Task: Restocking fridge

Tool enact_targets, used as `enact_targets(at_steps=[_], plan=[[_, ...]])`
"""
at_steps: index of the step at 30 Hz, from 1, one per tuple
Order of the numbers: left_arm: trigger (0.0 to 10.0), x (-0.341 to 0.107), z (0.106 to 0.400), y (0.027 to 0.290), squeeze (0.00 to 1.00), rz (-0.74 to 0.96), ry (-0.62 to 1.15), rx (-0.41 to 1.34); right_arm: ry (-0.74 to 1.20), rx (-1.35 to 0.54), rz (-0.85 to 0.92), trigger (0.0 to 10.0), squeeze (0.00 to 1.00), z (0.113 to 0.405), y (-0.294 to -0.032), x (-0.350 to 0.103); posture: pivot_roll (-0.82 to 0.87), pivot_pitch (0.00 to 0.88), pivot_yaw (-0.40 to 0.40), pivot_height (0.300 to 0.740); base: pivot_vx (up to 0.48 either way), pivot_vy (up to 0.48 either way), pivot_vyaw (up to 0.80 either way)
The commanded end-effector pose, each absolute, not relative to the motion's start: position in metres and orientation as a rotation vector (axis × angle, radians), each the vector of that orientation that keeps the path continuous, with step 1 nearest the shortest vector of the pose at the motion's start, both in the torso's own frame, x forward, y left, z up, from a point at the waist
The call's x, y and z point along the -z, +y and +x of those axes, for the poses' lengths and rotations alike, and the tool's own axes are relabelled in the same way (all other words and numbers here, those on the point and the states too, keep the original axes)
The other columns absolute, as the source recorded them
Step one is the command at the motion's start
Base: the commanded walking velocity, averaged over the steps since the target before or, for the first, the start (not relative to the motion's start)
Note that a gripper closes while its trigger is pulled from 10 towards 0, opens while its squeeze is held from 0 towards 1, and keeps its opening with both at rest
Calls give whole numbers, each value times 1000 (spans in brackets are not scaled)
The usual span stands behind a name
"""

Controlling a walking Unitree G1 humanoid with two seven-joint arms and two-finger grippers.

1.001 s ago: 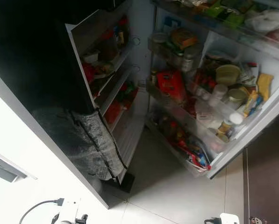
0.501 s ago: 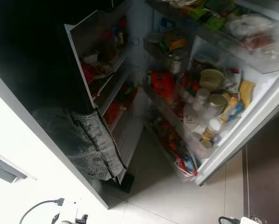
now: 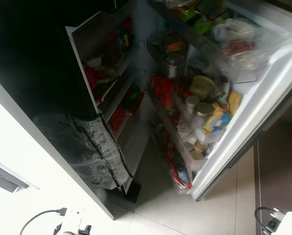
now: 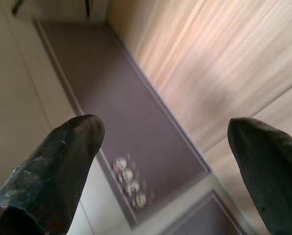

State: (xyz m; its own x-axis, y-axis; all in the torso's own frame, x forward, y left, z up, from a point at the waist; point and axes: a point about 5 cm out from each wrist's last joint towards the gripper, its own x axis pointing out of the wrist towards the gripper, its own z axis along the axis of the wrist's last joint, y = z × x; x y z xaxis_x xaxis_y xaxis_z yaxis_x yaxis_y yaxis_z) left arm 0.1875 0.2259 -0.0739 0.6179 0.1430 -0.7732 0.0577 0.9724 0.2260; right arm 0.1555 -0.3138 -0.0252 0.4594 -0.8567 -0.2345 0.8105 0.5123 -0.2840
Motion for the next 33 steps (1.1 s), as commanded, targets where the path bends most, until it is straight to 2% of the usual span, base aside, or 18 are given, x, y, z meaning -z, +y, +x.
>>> enact_targets(at_steps=[1, 7, 14, 17, 20, 21, 24, 26, 27, 33], plan=[[10000, 76, 183, 228, 0, 256, 927, -40, 285, 1063, -141, 10000, 0, 161, -325, 11, -45, 75, 46, 740, 0, 0, 0], [10000, 75, 184, 228, 0, 257, 926, -39, 145, 1026, -124, 10000, 0, 181, -338, -15, -55, 77, 45, 740, 0, 0, 0], [10000, 75, 185, 227, 0, 258, 925, -33, -56, 904, -171, 10000, 0, 215, -335, -59, -57, 76, 45, 740, 0, 0, 0], [10000, 75, 185, 227, 0, 256, 925, -33, -82, 803, -116, 10000, 0, 233, -324, -69, -58, 74, 45, 740, 0, 0, 0], [10000, 75, 185, 227, 0, 257, 925, -33, -89, 725, -112, 10000, 0, 243, -317, -75, -58, 74, 45, 740, 0, 0, 0], [10000, 75, 185, 227, 0, 258, 925, -35, -117, 618, -167, 10000, 0, 259, -304, -88, -53, 75, 43, 740, 0, 0, 0], [10000, 75, 185, 227, 0, 257, 924, -37, -139, 541, -134, 10000, 0, 270, -294, -96, -51, 77, 44, 740, 0, 0, 0], [10000, 75, 185, 227, 0, 257, 924, -40, -103, 423, -116, 10000, 0, 284, -281, -101, -51, 77, 43, 740, 0, 0, 0], [10000, 75, 185, 227, 0, 258, 925, -40, -69, 298, -177, 10000, 0, 296, -269, -105, -52, 80, 44, 740, 0, 0, 0], [10000, 75, 184, 228, 0, 254, 926, -43, -116, 226, -151, 10000, 0, 312, -259, -128, -47, 81, 42, 740, 0, 0, 0]])
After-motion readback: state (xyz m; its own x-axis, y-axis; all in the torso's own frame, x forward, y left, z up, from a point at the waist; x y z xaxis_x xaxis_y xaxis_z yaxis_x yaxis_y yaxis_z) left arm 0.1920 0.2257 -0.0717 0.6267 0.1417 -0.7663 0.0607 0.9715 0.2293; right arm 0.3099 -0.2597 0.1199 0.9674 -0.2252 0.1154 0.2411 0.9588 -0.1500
